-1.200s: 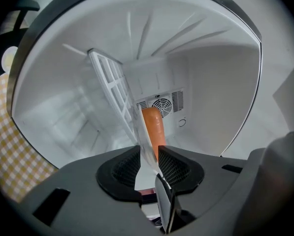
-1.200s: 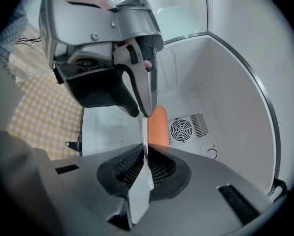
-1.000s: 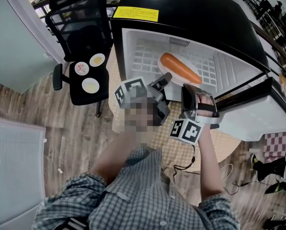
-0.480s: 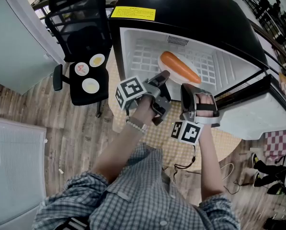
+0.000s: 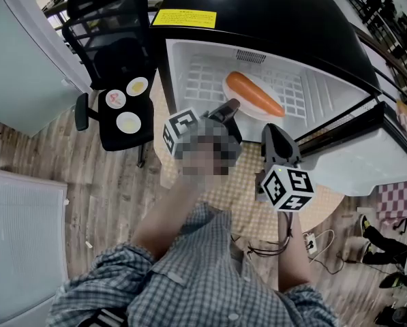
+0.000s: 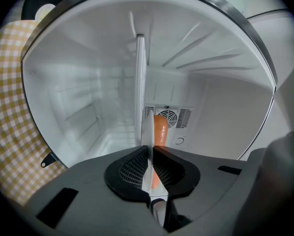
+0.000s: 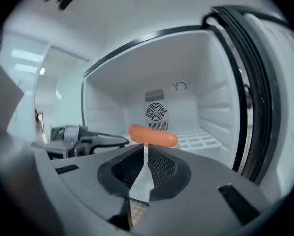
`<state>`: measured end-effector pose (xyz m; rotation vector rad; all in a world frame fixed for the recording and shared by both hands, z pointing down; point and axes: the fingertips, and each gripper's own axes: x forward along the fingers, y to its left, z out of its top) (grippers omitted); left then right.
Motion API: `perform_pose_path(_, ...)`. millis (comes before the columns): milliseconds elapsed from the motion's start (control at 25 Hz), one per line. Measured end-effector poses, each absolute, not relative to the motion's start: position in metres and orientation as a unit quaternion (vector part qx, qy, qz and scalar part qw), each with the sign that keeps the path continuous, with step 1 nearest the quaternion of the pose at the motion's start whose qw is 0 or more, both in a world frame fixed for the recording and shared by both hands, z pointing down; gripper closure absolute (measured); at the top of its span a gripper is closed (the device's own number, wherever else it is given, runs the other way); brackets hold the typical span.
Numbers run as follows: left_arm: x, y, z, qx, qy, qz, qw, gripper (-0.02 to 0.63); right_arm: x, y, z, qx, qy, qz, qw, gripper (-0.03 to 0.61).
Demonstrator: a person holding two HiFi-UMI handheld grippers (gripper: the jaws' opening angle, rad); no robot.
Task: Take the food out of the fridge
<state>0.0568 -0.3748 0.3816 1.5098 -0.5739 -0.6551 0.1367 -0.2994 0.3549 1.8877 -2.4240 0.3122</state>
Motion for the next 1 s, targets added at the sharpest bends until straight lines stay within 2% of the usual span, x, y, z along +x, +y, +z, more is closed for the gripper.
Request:
perform_pose_path(160, 0.057, -0.376, 0.381, 0.665, -0.252, -0.286, 0.642, 0.580, 0.148, -0.304, 0.364, 0.591, -0.749, 0.268, -0.134, 0.552)
perform_pose_path(320, 0.056, -0.375, 0.382, 0.667, -0.253, -0.284, 0.641, 0.580, 0.154, -0.313, 0.368, 0.556, -0.713, 0.355, -0.237, 0.546)
perform_pose_path(520, 0.057, -0.376, 0.381, 0.670, -0.253, -0.283, 0.638, 0.580, 0.158, -0.318, 0.373, 0.538, -0.683, 0.402, -0.289, 0.536)
perform_pose_path(1000, 0.057, -0.376, 0.380, 0.678, -0.253, -0.275, 0.633, 0.580, 0.155, -0.329, 0.384, 0.511, -0.660, 0.441, -0.331, 0.503)
